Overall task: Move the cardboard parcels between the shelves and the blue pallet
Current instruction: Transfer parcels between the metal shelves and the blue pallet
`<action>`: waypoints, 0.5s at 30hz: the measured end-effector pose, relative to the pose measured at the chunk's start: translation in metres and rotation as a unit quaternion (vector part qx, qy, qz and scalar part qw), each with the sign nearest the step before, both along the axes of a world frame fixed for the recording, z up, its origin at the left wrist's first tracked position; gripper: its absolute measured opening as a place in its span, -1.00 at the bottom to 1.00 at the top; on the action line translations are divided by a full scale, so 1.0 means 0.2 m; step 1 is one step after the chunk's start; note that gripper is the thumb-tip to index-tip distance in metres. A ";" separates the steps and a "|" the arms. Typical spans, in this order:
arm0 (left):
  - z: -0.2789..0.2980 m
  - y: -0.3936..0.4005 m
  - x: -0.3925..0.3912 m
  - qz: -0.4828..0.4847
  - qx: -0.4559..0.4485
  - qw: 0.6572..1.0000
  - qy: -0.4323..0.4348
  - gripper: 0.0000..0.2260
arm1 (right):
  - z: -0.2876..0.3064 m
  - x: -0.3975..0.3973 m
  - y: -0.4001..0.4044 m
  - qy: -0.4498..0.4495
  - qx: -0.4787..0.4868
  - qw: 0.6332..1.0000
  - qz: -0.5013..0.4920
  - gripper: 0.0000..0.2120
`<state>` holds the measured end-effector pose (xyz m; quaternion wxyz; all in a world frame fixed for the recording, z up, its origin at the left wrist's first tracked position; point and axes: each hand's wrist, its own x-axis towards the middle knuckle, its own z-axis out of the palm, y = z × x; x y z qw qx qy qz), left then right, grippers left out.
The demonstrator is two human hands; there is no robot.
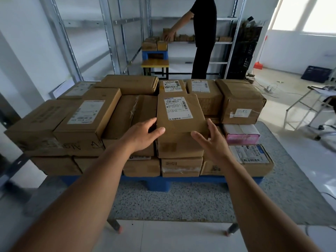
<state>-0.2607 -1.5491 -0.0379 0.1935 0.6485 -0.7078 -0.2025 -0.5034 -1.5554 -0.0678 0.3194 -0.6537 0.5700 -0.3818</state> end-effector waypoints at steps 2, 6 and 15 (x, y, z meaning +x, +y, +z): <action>0.01 0.03 0.00 0.006 -0.037 0.999 0.039 -0.39 | 0.03 0.02 0.01 0.050 -0.036 0.997 -0.046 -0.19; 0.02 0.14 0.02 0.050 -0.132 0.989 0.044 -0.45 | 0.13 0.12 0.06 0.126 -0.176 0.973 -0.083 -0.40; -0.11 0.52 0.13 0.215 -0.231 0.946 0.072 -0.56 | 0.09 0.60 0.28 0.109 -0.348 0.927 0.086 -0.84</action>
